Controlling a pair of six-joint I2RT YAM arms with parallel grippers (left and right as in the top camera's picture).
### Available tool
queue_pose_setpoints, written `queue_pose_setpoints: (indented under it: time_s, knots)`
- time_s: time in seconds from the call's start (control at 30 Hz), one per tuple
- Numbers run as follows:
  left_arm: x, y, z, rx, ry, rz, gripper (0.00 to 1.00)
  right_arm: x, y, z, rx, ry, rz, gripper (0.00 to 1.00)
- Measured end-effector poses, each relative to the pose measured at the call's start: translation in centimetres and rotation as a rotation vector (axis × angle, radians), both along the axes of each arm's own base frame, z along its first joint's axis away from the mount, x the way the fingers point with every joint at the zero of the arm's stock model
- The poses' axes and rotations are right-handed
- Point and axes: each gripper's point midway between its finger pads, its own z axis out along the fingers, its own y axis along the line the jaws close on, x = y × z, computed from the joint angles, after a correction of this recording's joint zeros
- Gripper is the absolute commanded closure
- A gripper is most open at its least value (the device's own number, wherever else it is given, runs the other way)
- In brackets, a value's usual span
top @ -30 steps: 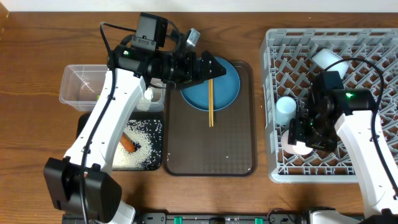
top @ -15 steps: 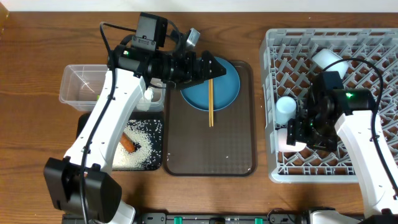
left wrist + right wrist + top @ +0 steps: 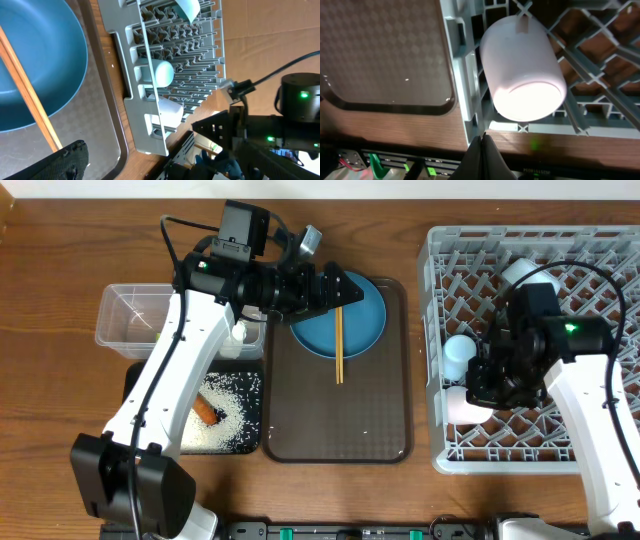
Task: Sort waste into correct bins and load items into the dishwasher rack
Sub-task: 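Lower the pink cup onto the rack with the right gripper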
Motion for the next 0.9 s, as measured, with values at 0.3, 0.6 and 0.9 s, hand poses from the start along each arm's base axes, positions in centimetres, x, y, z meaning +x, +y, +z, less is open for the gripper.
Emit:
queue_pose_setpoints:
  time_s: [0.3,0.6,0.9]
  knots:
    - [0.0,0.0,0.0,0.0,0.0,0.0,0.04,-0.3,-0.3,-1.8,-0.016,0.015,-0.002,0.99]
    - [0.0,0.0,0.0,0.0,0.0,0.0,0.04,-1.0,-1.8,-3.0,-0.106,0.052,-0.069,0.98]
    - [0.0,0.0,0.0,0.0,0.0,0.0,0.04,-0.6,-1.9,-4.7,-0.111,0.029,-0.088,0.99]
